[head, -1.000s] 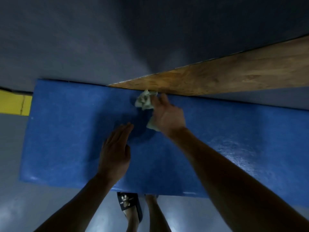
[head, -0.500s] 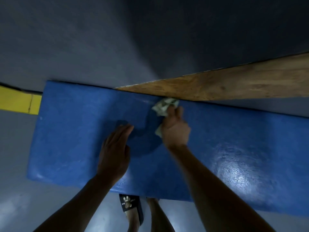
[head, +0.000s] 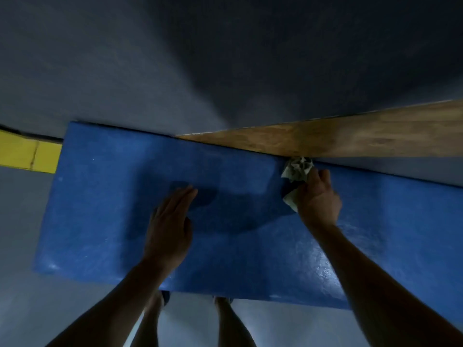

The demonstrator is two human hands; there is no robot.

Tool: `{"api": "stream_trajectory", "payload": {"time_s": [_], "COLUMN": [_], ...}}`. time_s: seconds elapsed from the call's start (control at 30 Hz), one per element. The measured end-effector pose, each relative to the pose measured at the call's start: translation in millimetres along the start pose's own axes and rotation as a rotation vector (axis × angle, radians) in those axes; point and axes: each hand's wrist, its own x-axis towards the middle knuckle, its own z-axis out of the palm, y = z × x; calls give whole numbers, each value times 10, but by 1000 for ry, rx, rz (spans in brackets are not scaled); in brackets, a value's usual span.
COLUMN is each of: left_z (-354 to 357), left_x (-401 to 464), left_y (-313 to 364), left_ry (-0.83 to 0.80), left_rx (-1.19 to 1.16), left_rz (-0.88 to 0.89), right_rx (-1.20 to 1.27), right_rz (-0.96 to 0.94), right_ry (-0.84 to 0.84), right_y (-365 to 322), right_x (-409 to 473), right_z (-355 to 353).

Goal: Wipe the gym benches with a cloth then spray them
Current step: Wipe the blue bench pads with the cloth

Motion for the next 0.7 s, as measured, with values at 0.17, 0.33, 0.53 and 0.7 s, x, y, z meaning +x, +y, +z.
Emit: {"api": "stream_trajectory", "payload": {"time_s": [0.17,0.33,0.53,0.7], "left_z": [-108,-307,-549,-664], "left_x": [-34,-32,38,66], "left_y": [-244,-534,-756,-1043], "left_ry": [-10,-14,14,-2], "left_rx": [-22,14,-14,-48], "left_rz": [37,37,67,99], "right_rx": [87,55,-9,5], "right_rz": [41,-371,-262,132], "right_ry": [-50,-176,-74,58], "right_y": [-1147,-2139,-1091,-925], "right_x": [-287,-443,-170,-287], "right_z": [335,463,225,251]}}
